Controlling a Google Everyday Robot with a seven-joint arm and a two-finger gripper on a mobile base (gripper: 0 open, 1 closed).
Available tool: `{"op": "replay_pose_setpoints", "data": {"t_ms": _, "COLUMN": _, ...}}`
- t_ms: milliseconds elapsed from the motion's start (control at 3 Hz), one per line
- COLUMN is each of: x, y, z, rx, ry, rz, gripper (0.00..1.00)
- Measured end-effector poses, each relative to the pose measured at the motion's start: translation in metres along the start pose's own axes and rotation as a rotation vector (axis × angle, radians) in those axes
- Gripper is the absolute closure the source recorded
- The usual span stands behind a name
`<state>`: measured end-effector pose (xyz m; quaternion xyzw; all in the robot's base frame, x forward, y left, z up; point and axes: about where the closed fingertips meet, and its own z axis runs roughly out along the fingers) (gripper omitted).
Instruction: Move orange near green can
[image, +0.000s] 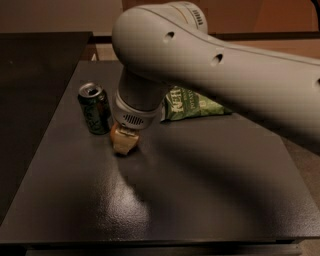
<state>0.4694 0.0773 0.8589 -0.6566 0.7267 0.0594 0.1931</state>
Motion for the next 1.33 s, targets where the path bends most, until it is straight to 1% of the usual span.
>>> {"op": "replay_pose_setpoints", "data": {"t_ms": 667, "x": -0.0015, "y": 0.0013, "z": -0.0031, "rx": 0.006, "ry": 0.000, "rz": -0.004, "gripper": 0.04}}
{"op": "replay_pose_setpoints", "data": {"t_ms": 1000, "x": -0.0019, "y": 0.0017, "z": -0.0040, "rx": 0.008, "ry": 0.000, "rz": -0.005, "gripper": 0.00}}
{"op": "replay_pose_setpoints", "data": {"t_ms": 1333, "x": -0.0019, "y": 0.0017, "z": -0.0040, "rx": 0.008, "ry": 0.000, "rz": -0.005, "gripper": 0.00}}
